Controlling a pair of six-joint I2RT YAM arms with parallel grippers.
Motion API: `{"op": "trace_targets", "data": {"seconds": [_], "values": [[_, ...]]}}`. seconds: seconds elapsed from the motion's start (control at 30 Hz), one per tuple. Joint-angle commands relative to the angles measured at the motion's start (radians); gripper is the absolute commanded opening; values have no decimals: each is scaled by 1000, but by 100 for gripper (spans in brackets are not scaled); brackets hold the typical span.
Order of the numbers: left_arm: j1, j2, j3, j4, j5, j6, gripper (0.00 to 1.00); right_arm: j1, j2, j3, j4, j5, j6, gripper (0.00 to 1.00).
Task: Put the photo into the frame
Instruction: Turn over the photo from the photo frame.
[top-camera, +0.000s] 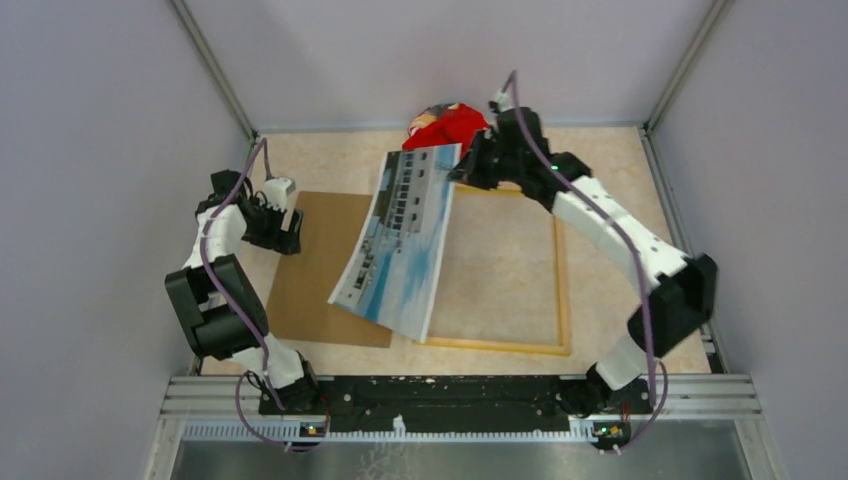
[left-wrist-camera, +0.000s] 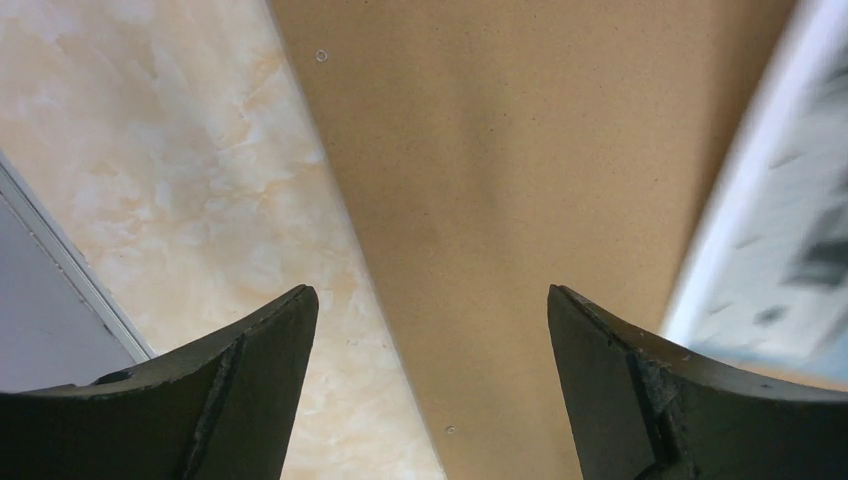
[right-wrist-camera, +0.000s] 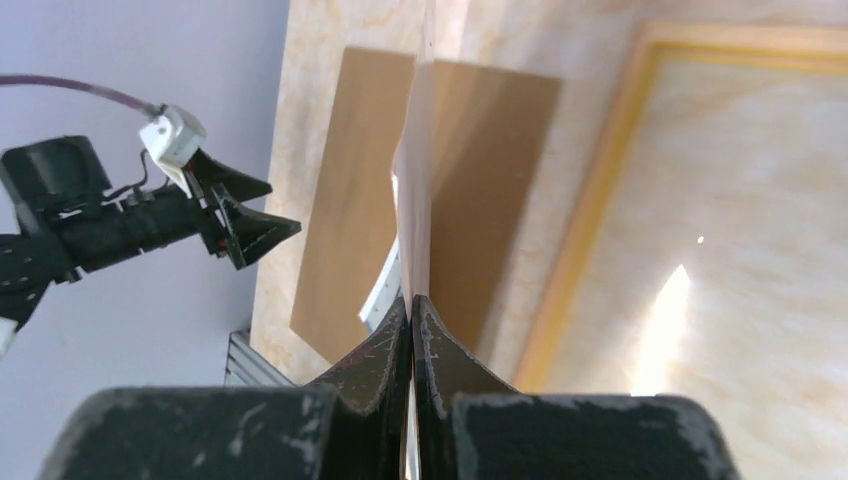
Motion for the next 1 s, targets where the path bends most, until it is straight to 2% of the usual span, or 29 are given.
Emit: {"op": "trace_targets", "data": {"seconds": [0.0, 0.1, 0.2, 0.3, 0.37, 0.57, 0.8, 0.97], "values": [[-6, -16, 3, -18, 12, -1, 91, -136, -321, -34, -243, 79, -158, 0], [-12, -25, -2, -19, 20, -6, 91, -231, -449, 48, -418, 156, -264, 0], [-19, -30, -7, -14, 24, -13, 92, -243, -486, 192, -589, 284, -333, 0], [-23, -35, -17, -7, 24, -20, 98, -244, -475, 270, -679, 299, -344, 0], [-23, -37, -17, -6, 24, -23, 99, -243, -457, 280, -691, 278, -335, 0], [-23, -54, -34, -6, 26, -20, 99, -230, -408, 131, -571, 76, -257, 0], [-25, -67, -63, 6, 27, -20, 99, -158, -343, -102, -367, 84, -125, 0], [-28, -66, -63, 6, 33, -29, 99, -137, -248, -169, -181, 78, 29, 0]]}}
